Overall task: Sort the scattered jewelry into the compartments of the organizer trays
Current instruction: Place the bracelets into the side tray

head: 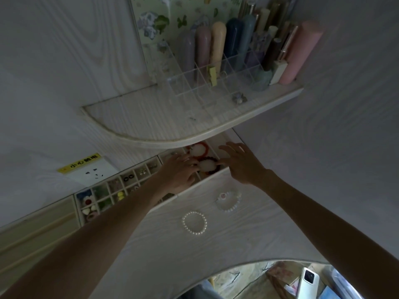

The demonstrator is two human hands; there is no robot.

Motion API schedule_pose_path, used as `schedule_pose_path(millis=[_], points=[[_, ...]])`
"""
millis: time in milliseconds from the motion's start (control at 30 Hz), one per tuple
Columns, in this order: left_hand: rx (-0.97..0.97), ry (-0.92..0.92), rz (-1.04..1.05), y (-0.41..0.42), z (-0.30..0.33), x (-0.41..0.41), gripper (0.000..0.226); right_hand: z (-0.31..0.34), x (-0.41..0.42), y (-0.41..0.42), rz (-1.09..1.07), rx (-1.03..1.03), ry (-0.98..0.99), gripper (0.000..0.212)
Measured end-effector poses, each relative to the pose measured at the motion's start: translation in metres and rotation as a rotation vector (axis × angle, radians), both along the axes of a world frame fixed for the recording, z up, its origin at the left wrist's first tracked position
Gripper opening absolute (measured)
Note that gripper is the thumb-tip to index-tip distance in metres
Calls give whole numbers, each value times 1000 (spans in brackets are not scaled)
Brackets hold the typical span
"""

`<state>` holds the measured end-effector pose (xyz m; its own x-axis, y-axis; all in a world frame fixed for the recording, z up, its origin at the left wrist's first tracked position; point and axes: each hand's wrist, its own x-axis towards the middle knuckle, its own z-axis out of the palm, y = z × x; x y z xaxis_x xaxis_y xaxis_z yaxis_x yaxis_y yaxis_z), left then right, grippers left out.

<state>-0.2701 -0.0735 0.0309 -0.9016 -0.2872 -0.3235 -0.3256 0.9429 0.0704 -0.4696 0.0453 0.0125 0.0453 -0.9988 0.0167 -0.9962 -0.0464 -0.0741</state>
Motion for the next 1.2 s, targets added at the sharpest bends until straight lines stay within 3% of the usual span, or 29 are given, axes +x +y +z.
schedule_pose_path(millis=[133,233,300,500,600,800,1033,1200], points=[[45,184,24,8,2,8,44,8,7,8,-60,-111,-174,47],[75,407,98,22,11,21,29,18,23,25,-88,-188,-247,34],[125,462,152,32,18,34,21,20,35,41,-82,-177,-261,30],[257,264,278,55,20,67,24,7,78,69,-2,62,-345,21],[224,170,331,72,5,76,26,-3,101,72,-75,119,-368,18],[303,124,627,88,-18,85,24,-14,123,68,-228,177,-387,28],[320,112,662,95,-26,78,23,-21,130,66,-277,214,-481,12],[407,160,683,97,-30,81,22,-15,123,76,-226,141,-675,8]])
